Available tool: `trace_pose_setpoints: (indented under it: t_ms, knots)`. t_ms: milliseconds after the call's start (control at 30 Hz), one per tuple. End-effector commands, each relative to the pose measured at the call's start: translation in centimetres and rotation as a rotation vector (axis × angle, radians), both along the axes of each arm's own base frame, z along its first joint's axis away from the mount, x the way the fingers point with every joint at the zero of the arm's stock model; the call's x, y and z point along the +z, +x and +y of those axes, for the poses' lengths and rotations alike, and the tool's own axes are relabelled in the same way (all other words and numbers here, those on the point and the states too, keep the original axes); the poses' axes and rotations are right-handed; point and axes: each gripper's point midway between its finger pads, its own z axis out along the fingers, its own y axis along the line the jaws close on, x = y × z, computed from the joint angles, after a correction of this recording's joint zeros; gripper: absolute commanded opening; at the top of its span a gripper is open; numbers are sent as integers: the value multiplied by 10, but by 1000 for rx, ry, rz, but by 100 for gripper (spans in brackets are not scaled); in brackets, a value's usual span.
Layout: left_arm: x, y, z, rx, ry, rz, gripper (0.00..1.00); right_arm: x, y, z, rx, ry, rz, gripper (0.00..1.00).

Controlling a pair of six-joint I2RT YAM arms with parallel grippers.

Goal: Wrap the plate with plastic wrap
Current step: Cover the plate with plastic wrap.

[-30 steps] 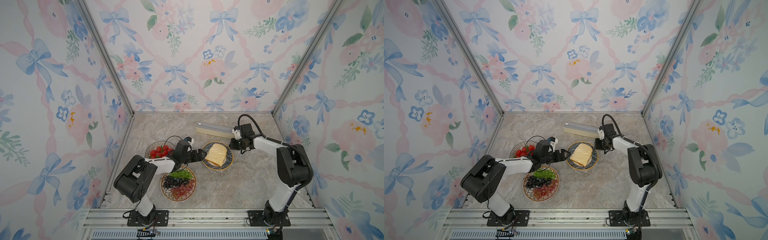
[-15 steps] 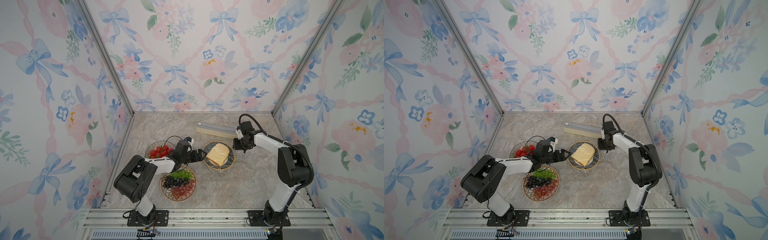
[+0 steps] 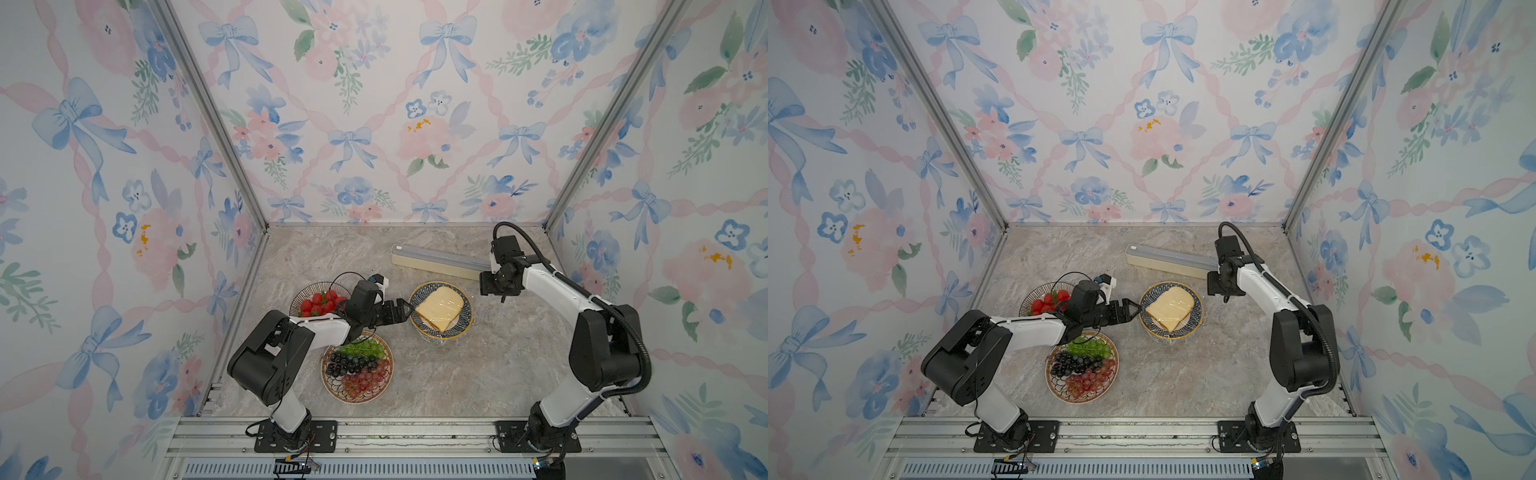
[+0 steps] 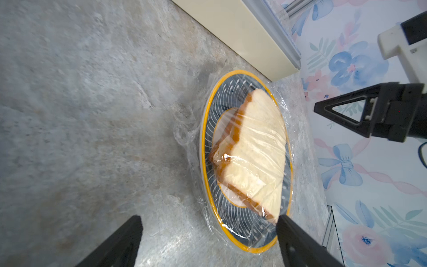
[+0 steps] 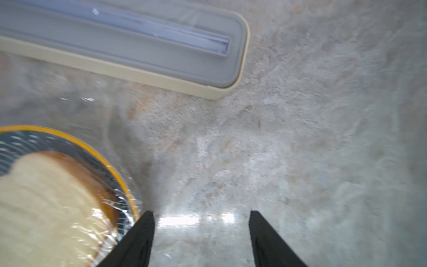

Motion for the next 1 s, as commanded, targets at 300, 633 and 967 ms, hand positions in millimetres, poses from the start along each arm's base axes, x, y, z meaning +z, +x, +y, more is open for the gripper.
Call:
trace_pose_setpoints:
  t_ms: [300, 633, 967]
  knots:
    - [-2, -9, -33, -89, -23, 22, 93, 21, 34, 103, 158, 574, -172, 79]
    - [-6, -11, -38, -103, -40, 38, 93, -31, 36, 106, 116, 509, -69, 79]
    - [-11, -17, -43, -125, -51, 58, 93, -55, 13, 110, 84, 573, 10, 80]
